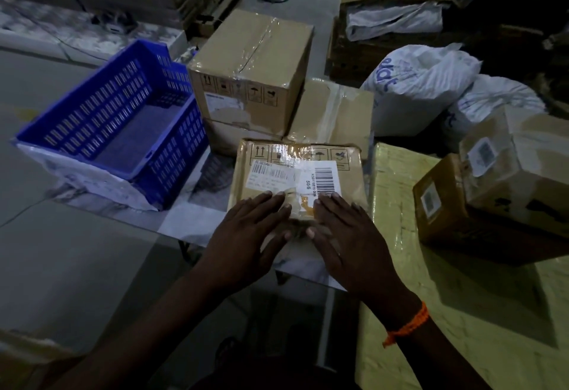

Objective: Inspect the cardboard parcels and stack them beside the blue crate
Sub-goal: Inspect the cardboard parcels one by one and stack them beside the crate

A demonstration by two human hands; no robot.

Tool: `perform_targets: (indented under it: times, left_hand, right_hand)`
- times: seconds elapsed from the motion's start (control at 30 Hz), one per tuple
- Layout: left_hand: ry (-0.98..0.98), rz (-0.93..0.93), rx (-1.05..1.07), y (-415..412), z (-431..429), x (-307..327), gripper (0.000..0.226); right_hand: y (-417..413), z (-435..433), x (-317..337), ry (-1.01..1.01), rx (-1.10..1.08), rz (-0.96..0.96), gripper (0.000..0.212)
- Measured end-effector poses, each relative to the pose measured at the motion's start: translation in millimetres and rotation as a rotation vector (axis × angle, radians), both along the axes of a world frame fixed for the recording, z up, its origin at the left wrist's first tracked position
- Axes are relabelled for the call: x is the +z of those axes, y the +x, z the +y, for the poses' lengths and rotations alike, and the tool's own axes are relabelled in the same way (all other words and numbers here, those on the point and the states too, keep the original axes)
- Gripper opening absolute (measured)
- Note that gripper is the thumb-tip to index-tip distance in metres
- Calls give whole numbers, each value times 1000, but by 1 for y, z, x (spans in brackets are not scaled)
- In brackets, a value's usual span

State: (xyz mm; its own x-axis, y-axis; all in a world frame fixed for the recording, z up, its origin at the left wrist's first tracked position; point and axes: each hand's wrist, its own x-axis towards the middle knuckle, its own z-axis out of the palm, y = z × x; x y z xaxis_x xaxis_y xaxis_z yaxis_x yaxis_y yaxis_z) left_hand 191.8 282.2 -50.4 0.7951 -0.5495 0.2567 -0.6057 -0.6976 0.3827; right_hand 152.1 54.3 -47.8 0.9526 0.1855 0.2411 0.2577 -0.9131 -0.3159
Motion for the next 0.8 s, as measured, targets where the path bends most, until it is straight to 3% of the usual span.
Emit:
perform_targets:
  times: [0.07,0.17,0.23,0.33,0.37,0.5,0.63,0.73,0.8]
  left_hand:
    - [-118,-29,37,9,2,8,41]
    - [-250,29,234,33,8,13,41]
    - [-350,240,338,53,12,17,52]
    - [-601,711,380,66,11,31,40]
    - [-643,780,359,66,10,32,39]
    - [-751,794,393,56,24,27,45]
    - [-928,718,514,37,50,20,49]
    - [-1055,678,635,22,68,14,34]
    - [-1178,751,719,13,72,10,44]
  right_hand:
    - [5,-7,7,163,-13,19,52]
    - [20,-21,21,390,-232,-34,47]
    - [38,-34,24,531,-368,55,43]
    - [61,-41,21,867,-348,374,36]
    - [65,-41,19,921,-344,409,35]
    - [61,-26,20,1087,-318,399,28]
    - [52,-9,14,1256,-380,430,59]
    - [44,4,11,1341,-409,416,55]
    - [38,10,6,1339,-404,433,63]
